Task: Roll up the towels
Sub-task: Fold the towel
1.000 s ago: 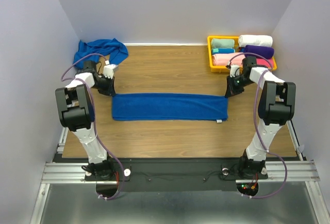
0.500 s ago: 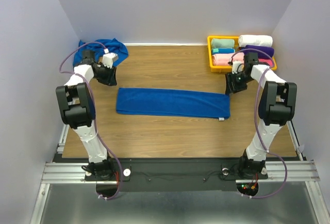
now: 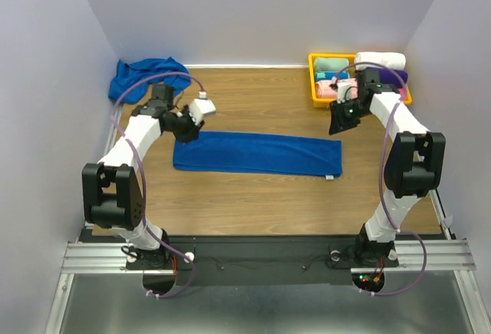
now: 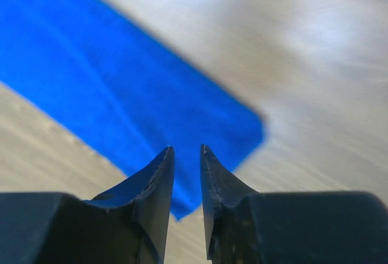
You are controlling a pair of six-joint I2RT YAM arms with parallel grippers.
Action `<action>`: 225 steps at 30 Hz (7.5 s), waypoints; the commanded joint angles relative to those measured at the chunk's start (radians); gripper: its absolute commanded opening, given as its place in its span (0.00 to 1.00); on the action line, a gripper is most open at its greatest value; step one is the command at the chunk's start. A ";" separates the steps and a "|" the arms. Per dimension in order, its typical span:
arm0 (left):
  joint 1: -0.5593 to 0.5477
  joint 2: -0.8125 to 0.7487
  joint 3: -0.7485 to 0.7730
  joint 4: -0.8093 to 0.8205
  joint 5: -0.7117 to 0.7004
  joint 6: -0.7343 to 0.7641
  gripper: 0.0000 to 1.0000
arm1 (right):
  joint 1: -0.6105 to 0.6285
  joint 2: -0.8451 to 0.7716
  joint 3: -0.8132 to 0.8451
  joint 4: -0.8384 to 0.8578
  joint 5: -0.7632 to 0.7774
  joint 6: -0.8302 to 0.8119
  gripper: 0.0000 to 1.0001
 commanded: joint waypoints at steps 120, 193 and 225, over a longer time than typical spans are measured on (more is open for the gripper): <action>-0.447 -0.785 -0.475 -0.151 -0.072 0.194 0.73 | 0.794 -0.201 -0.463 0.283 -0.324 0.408 0.56; -0.827 -0.072 -0.140 -0.060 -0.044 -0.063 0.00 | 0.239 -0.221 -0.261 0.110 -0.358 0.302 0.82; -0.526 0.339 0.224 -0.043 -0.116 0.047 0.01 | 0.216 -0.201 -0.294 0.097 -0.380 0.269 0.82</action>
